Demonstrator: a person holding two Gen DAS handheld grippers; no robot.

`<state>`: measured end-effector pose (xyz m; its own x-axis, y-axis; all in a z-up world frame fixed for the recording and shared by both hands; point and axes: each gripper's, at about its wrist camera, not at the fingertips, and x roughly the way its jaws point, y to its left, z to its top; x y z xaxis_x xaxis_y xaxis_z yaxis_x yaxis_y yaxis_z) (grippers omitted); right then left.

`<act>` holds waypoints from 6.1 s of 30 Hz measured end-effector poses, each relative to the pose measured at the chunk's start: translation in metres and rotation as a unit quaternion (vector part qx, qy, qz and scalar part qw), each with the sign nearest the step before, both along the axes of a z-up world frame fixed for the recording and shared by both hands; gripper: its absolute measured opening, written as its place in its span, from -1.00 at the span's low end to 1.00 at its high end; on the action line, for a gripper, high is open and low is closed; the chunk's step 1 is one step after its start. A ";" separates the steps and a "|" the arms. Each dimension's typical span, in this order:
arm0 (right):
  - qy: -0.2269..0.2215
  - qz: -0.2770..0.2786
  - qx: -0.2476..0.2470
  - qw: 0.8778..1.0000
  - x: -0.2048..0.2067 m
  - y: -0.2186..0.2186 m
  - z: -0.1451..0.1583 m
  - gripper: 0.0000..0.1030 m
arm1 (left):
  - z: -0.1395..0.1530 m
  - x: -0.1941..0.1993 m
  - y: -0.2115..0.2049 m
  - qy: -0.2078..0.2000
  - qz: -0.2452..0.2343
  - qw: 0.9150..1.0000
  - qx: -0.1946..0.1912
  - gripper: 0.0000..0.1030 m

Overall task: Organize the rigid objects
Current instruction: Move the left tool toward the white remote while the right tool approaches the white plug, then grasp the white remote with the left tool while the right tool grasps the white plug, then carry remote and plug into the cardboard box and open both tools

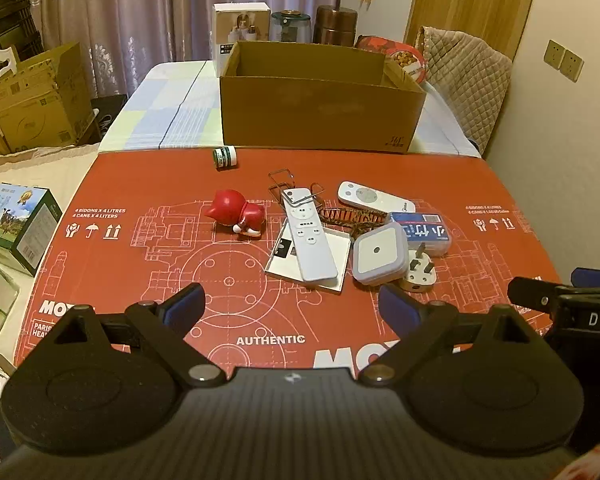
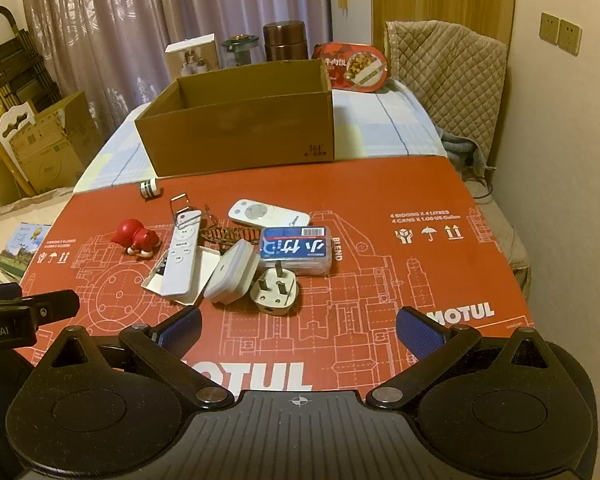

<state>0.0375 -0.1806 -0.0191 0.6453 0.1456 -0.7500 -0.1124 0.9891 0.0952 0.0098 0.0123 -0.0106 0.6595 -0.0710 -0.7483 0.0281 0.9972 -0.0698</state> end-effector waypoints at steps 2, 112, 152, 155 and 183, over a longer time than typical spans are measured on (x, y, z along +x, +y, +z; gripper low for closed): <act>0.000 0.001 0.001 1.000 0.000 0.000 -0.002 0.95 | 0.000 0.000 0.000 0.001 0.001 1.000 0.001 0.77; -0.017 0.007 -0.026 0.999 0.084 -0.007 -0.093 -0.11 | -0.116 0.123 -0.019 0.089 -0.055 0.994 0.008 -0.36; -0.063 0.023 0.018 0.998 0.097 -0.008 -0.044 -0.11 | -0.039 0.134 -0.011 -0.007 -0.047 0.999 0.023 -0.35; -0.071 0.042 0.034 0.996 0.126 -0.005 -0.022 -0.11 | -0.016 0.161 -0.008 -0.025 -0.045 0.998 0.020 -0.35; 0.019 0.088 0.042 0.995 0.412 0.043 -0.035 -0.11 | -0.011 0.415 -0.012 -0.010 -0.057 0.998 0.011 -0.35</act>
<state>0.4490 -0.1379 -0.0540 0.5761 0.3169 -0.7534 -0.2776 0.9428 0.1843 0.4247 0.0007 -0.0219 0.6630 -0.1295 -0.7373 0.1422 0.9888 -0.0458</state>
